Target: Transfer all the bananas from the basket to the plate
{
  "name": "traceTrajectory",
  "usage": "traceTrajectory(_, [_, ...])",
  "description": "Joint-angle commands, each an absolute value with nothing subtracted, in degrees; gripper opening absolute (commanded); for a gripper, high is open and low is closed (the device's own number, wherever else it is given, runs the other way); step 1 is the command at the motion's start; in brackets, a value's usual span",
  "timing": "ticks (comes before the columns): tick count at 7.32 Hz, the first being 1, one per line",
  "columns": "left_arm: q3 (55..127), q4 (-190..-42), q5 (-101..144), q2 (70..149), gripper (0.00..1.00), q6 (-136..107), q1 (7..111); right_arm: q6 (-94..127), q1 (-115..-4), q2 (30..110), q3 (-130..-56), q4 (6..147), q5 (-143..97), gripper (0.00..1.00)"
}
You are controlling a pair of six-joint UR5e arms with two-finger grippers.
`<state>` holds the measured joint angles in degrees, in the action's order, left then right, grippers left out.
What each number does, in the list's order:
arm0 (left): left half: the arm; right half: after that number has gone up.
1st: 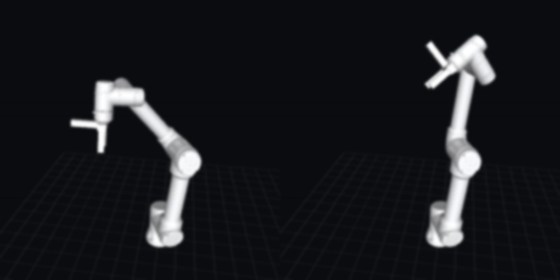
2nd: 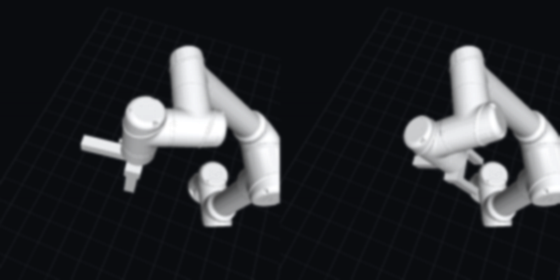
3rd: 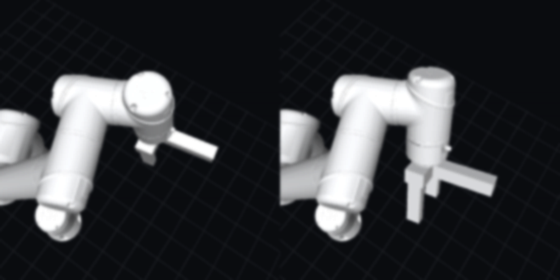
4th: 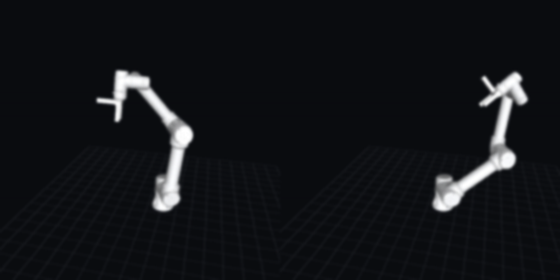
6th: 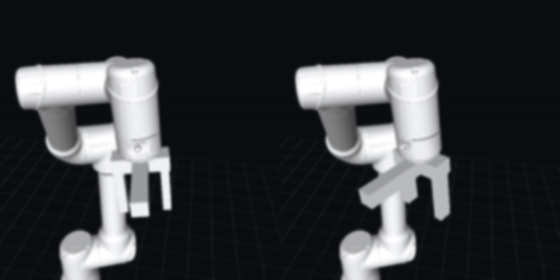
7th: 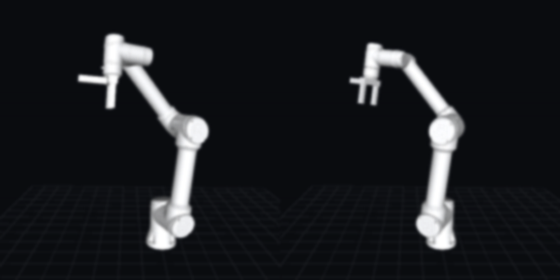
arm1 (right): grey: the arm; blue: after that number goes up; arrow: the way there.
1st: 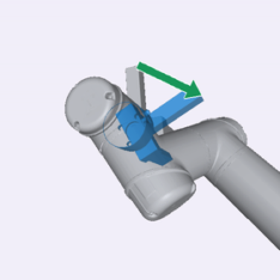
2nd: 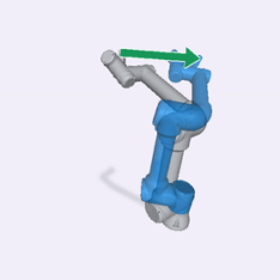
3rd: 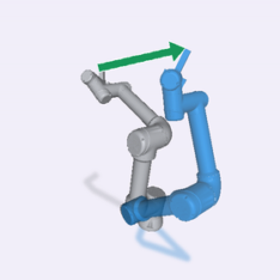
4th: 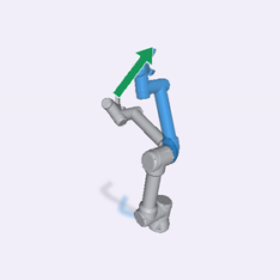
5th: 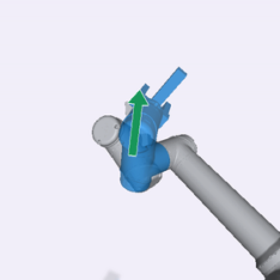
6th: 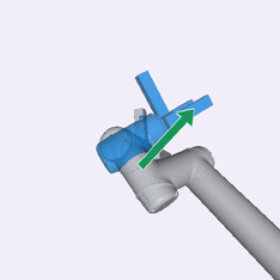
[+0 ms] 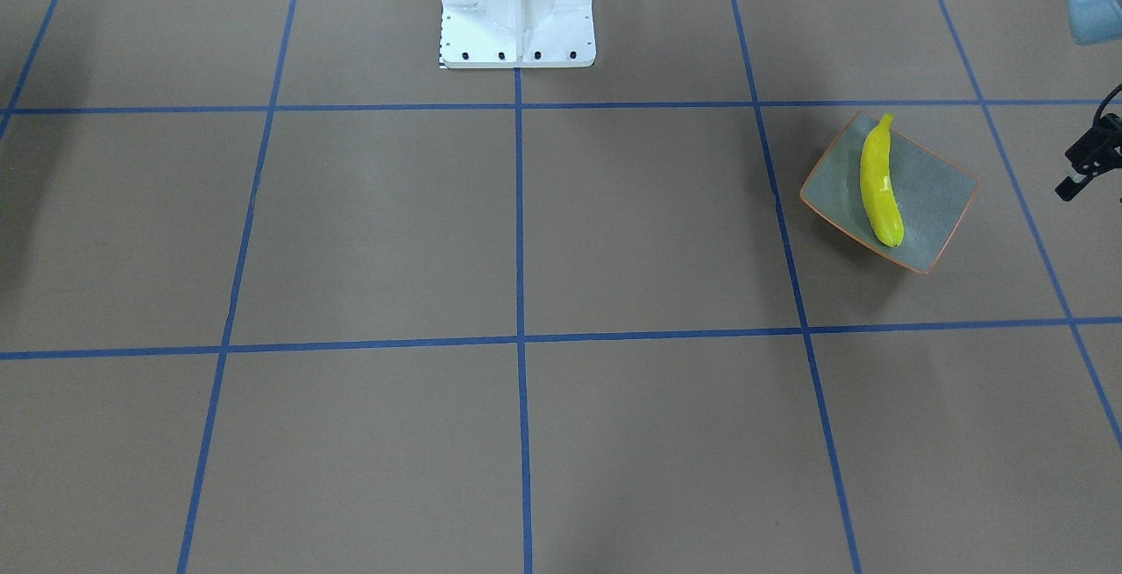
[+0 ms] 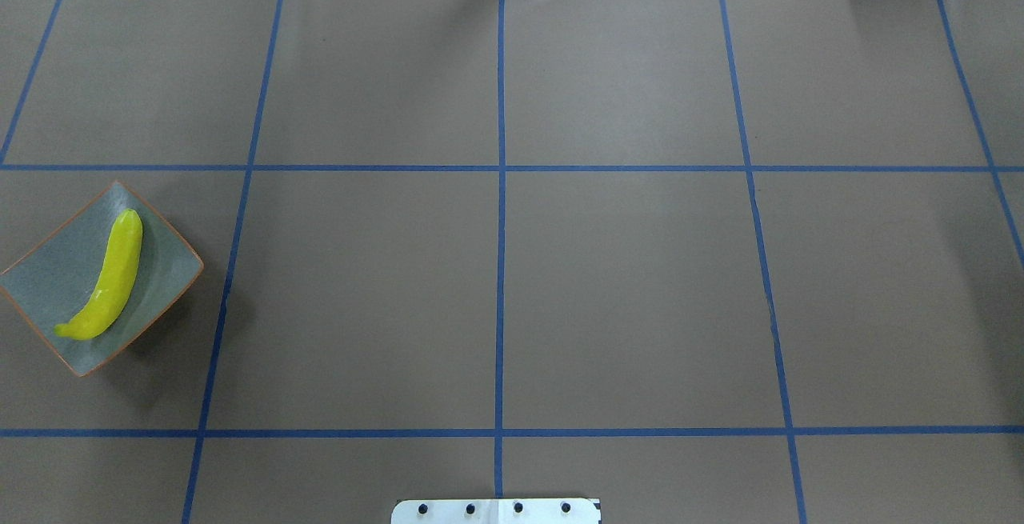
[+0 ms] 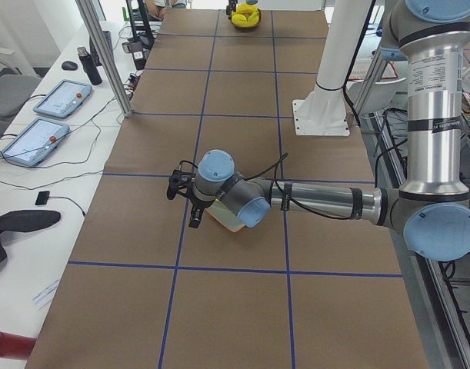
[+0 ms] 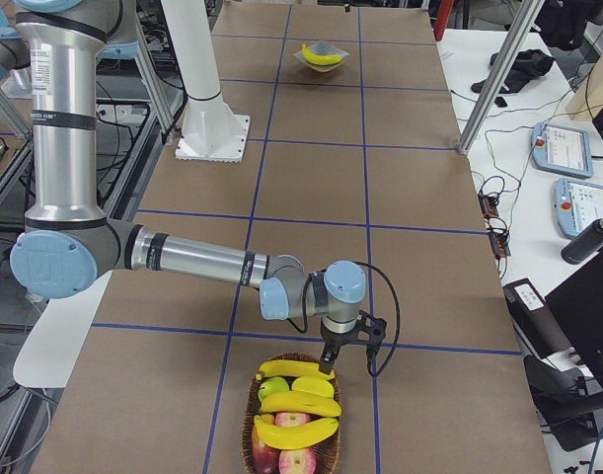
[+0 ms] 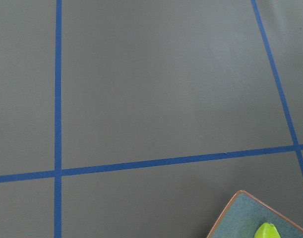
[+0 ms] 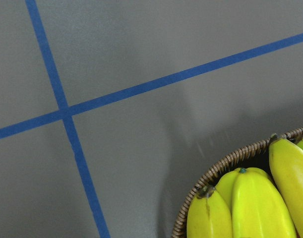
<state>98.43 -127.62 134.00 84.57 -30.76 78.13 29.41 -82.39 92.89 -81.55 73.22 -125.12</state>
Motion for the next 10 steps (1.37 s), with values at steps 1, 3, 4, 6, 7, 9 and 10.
traceTrajectory(1, [98.61, -127.62, 134.3, 84.55, 0.94, -30.76, 78.13, 29.36, -82.27, 93.08, -78.94, 73.13, -124.8, 0.93])
traceTrajectory(3, [100.01, -127.53, 134.3, 83.16, 0.94, -30.85, 78.13, 29.53, -82.0, 93.6, -78.49, 73.21, -125.24, 0.93])
traceTrajectory(4, [100.45, -127.62, 134.38, 82.97, 0.94, -30.76, 78.22, 31.01, -80.87, 93.6, -78.49, 73.13, -125.24, 0.92])
traceTrajectory(6, [101.86, -127.53, 134.38, 81.92, 0.94, -30.85, 78.22, 31.82, -79.1, 93.86, -78.14, 72.95, -125.24, 0.82])
traceTrajectory(7, [102.21, -127.44, 134.82, 81.48, 0.94, -30.85, 78.22, 30.6, -79.19, 94.3, -78.22, 72.78, -125.24, 0.78])
traceTrajectory(9, [102.74, -127.18, 134.82, 81.13, 0.94, -30.85, 78.22, 27.78, -79.19, 94.22, -77.87, 72.95, -125.51, 0.7])
traceTrajectory(10, [103.01, -127.18, 134.82, 81.12, 0.94, -30.85, 78.22, 27.95, -79.19, 94.04, -77.18, 72.86, -125.51, 0.7])
